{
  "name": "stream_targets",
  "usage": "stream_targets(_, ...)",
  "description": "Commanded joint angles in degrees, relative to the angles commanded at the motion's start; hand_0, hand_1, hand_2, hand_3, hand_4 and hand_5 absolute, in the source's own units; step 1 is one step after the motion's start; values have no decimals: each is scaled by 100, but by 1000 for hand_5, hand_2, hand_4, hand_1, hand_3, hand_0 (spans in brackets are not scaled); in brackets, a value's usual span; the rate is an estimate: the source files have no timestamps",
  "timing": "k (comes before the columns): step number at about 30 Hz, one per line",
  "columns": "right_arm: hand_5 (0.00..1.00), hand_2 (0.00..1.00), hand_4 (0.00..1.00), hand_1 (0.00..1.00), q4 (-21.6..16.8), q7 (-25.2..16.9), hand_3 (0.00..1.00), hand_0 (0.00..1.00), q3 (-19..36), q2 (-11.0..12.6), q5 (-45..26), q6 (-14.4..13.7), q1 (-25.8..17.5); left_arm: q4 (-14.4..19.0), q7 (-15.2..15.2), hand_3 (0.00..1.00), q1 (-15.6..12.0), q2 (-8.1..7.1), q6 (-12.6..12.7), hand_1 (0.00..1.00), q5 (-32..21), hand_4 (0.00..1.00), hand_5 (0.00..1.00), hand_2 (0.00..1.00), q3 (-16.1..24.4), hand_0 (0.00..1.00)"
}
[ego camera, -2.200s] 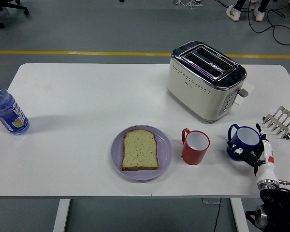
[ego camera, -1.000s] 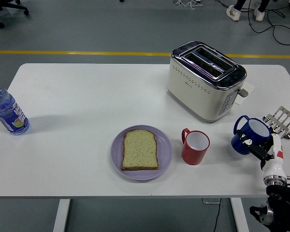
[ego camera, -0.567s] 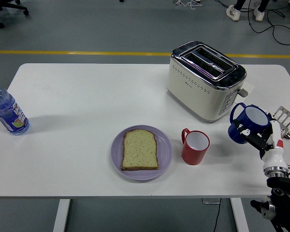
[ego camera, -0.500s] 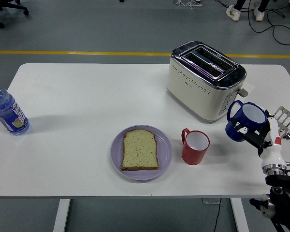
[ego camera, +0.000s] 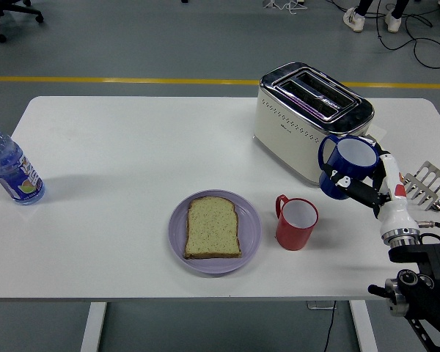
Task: Pick up the cup,pour liquid into bread,place the cup on the desk
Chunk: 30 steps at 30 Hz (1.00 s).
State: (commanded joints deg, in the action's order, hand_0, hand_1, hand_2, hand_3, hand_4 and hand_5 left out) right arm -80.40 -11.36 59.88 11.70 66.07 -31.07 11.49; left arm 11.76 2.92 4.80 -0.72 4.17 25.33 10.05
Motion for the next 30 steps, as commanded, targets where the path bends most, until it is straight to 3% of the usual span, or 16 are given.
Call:
stream_targets(8, 2, 528, 776, 318, -115, 523, 555, 257, -222, 109, 422, -284, 290, 4, -1, 561, 27, -8, 0, 649, 8, 326, 833, 661, 20, 638)
stream_targets(14, 2, 526, 783, 308, -284, 850, 554, 230, -471, 169, 587, -273, 502, 2, 0, 561, 28, -17, 0, 649, 1, 325, 832, 660, 24, 638)
stream_targets(22, 2, 525, 772, 307, -347, 1400, 552, 226, -919, 223, 1331, -256, 885, 0, 1, 560, 33, -21, 0, 649, -17, 327, 832, 660, 21, 638)
stream_targets(30, 2, 530, 750, 315, -292, 1795, 552, 242, -1555, 321, 2091, -25, 1484, 0, 1, 560, 50, -29, 0, 649, -25, 327, 833, 660, 29, 638)
